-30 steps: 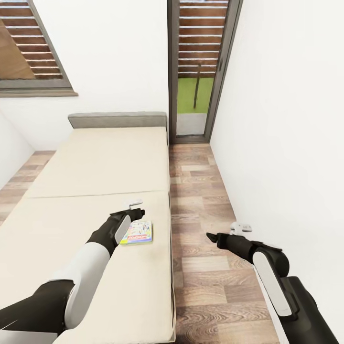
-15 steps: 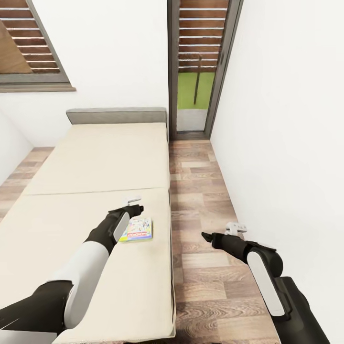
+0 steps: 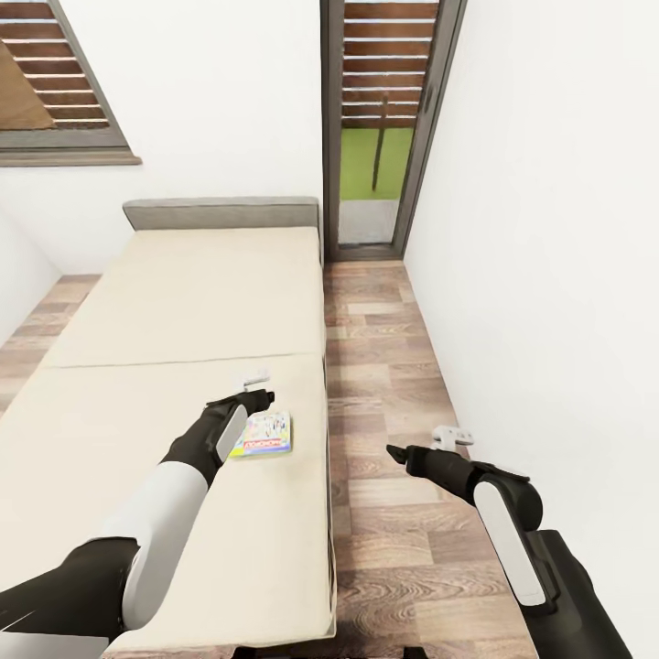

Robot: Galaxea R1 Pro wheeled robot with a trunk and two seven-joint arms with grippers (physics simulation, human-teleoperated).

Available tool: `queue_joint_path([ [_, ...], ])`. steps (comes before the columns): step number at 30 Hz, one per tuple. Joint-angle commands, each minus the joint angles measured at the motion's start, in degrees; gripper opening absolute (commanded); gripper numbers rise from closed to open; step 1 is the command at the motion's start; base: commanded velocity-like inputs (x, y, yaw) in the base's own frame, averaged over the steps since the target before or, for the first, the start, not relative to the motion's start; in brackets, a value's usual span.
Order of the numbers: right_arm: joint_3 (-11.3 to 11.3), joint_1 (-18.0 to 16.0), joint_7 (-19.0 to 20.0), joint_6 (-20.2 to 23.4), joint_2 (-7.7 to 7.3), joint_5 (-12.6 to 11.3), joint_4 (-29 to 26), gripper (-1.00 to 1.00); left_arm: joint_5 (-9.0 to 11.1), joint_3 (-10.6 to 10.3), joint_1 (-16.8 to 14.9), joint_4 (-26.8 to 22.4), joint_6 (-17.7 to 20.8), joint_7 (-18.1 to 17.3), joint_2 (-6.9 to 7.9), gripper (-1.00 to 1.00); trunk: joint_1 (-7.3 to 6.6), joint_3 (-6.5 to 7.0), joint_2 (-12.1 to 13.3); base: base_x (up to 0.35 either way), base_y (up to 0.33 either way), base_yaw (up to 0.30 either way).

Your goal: Put all the toys in the child's room - the three board games (two on the bed and one on the table), the two jigsaw puzzles on the table, and the tennis ball on the table - inside the toy box on the table in the child's room.

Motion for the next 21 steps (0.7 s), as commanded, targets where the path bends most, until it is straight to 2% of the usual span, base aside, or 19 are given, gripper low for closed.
queue_joint_path([
  [1, 0.06, -0.04, -0.52, 0.17, -0.05, -0.53, -0.06, 1.0, 0.61, 0.16, -0.01, -0.12, 0.27, 0.28, -0.05, 1.0, 0.03, -0.18, -0.1, 0.0, 0.0, 0.0],
  [21, 0.23, -0.06, -0.61, 0.13, -0.02, -0.45, 0.02, 1.0, 0.66, 0.11, 0.01, -1.94, 0.44, 0.01, 0.11, 1.0, 0.03, -2.07, -0.1, 0.0, 0.0, 0.0],
])
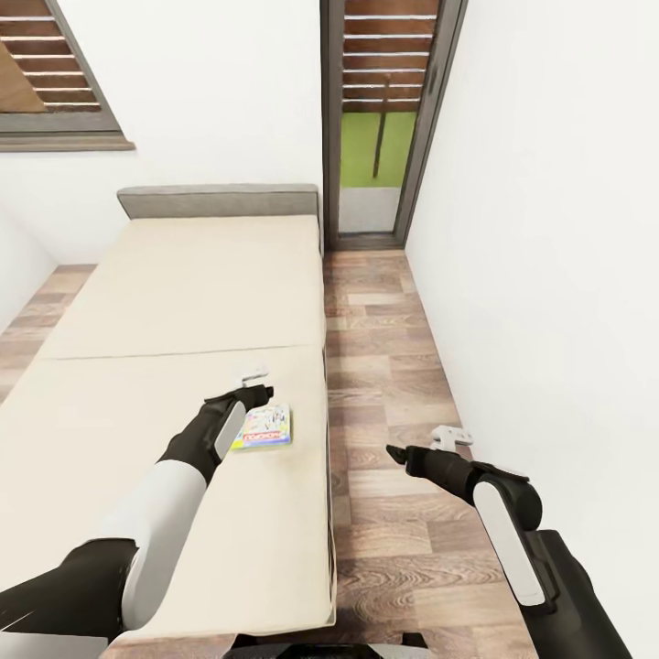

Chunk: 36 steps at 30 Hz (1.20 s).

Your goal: Put all the toys in the child's room - the three board games (two on the bed and one on the table), the two jigsaw puzzles on the table, and the tennis ball on the table - inside the toy box on the table in the child's room.

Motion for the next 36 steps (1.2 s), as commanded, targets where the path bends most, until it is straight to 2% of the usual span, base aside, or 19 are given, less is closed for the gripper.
queue_joint_path([
  [1, 0.1, -0.04, -0.51, 0.16, -0.06, -0.54, -0.05, 1.0, 0.62, 0.14, -0.01, -0.32, 0.28, 0.27, -0.03, 1.0, 0.03, -0.18, -0.1, 0.0, 0.0, 0.0],
  [11, -0.02, -0.04, -0.47, 0.12, -0.01, -0.53, 0.43, 1.0, 0.61, -0.19, 0.02, -5.1, 0.56, 0.2, 0.02, 1.0, 0.03, -1.13, -0.1, 0.0, 0.0, 0.0],
  [28, 0.02, -0.02, -0.58, 0.12, 0.01, -0.53, 0.64, 1.0, 0.72, 0.63, 0.02, -5.55, 0.71, 0.53, 0.13, 1.0, 0.03, -2.73, -0.1, 0.0, 0.0, 0.0],
  [36, -0.07, -0.02, -0.5, 0.12, -0.06, -0.6, 0.64, 1.0, 0.87, 0.79, 0.02, -5.57, 2.26, 0.62, 0.26, 1.0, 0.03, -3.49, -0.1, 0.0, 0.0, 0.0],
])
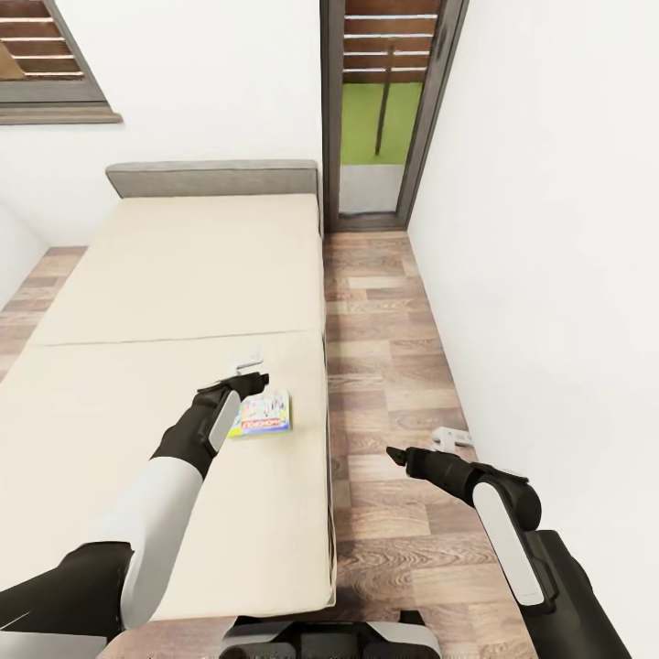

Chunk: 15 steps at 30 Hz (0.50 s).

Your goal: Put all the toys in the child's room - the three board games (two on the bed and one on the table), the two jigsaw puzzles on the table, and the tennis ball on the table - inside the toy box on the table in the child's room.

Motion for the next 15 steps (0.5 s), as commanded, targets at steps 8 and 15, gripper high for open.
queue_joint_path([
  [8, 0.17, -0.04, -0.62, 0.17, -0.06, -0.55, -0.18, 1.0, 0.66, 0.16, -0.21, -0.1, 4.47, 0.39, 0.43, 1.0, 0.03, -0.84, -0.1, 0.0, 0.0, 0.0],
  [15, -0.1, -0.04, -0.5, 0.22, -0.08, -0.59, -0.23, 1.0, 0.61, 0.17, -4.47, 0.15, 9.33, 0.52, 1.29, 1.0, 0.03, -1.5, -0.1, 0.0, 0.0, 0.0],
])
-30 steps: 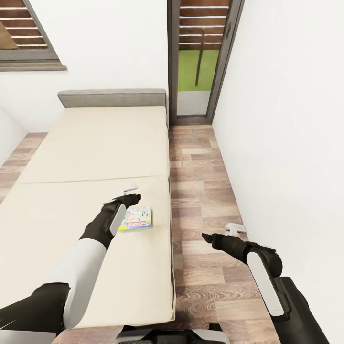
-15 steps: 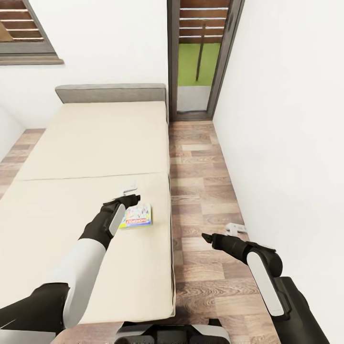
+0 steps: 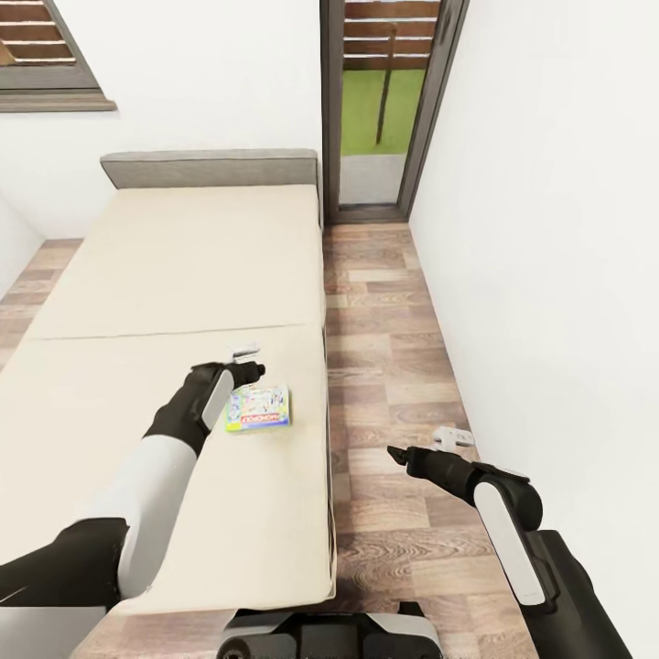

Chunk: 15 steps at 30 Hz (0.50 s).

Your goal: Put all the toys in the child's room - the three board games (two on the bed and one on the table), the two jigsaw puzzles on the table, and the tennis ball on the table - inside the toy box on the table in the child's room.

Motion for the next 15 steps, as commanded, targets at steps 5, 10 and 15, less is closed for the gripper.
queue_joint_path([
  [5, 0.03, -0.04, -0.45, 0.13, -0.1, -0.57, -0.07, 1.0, 0.65, 0.15, -3.16, 0.09, 0.93, 0.45, 1.17, 1.0, 0.03, -0.55, -0.09, 0.0, 0.0, 0.0],
  [10, 0.03, -0.04, -0.39, 0.12, -0.23, -0.58, -0.14, 1.0, 0.68, 0.15, -5.63, 0.18, 1.14, 1.21, 1.72, 1.0, 0.03, -1.03, -0.09, 0.0, 0.0, 0.0],
  [15, 0.03, -0.04, -0.32, 0.18, -0.17, -0.67, -0.08, 1.0, 0.71, 0.15, -6.81, 0.2, 0.98, 2.83, 1.86, 1.0, 0.03, -1.5, -0.09, 0.0, 0.0, 0.0],
])
